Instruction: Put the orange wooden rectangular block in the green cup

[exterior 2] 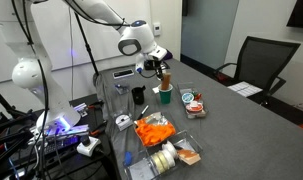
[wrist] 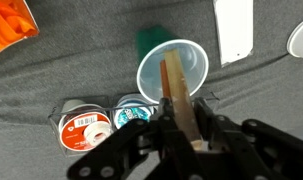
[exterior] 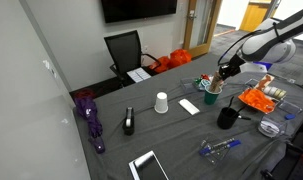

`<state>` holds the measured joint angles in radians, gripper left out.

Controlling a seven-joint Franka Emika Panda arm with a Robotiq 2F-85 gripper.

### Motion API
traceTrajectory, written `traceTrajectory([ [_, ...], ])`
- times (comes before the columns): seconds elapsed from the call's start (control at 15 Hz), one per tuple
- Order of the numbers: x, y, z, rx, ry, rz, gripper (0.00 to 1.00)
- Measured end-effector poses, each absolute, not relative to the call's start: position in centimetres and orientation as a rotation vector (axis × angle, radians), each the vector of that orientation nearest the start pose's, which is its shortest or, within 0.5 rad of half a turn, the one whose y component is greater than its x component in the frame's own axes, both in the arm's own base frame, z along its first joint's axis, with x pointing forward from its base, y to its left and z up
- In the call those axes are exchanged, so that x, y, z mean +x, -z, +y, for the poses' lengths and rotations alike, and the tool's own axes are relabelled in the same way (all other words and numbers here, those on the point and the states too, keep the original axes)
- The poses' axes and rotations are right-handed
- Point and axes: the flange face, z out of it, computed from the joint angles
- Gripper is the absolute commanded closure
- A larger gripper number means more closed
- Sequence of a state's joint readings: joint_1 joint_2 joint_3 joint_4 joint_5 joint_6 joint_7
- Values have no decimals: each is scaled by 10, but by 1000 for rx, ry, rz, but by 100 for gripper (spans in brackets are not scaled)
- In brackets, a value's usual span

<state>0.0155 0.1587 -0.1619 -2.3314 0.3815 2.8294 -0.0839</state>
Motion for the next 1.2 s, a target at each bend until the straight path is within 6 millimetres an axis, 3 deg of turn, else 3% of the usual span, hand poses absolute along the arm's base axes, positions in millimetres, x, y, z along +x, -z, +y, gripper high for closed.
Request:
traceTrajectory([
  [0.67, 548, -253, -104, -2974, 496, 615, 93],
  [1.2, 549, -241, -101, -3005, 483, 573, 93],
])
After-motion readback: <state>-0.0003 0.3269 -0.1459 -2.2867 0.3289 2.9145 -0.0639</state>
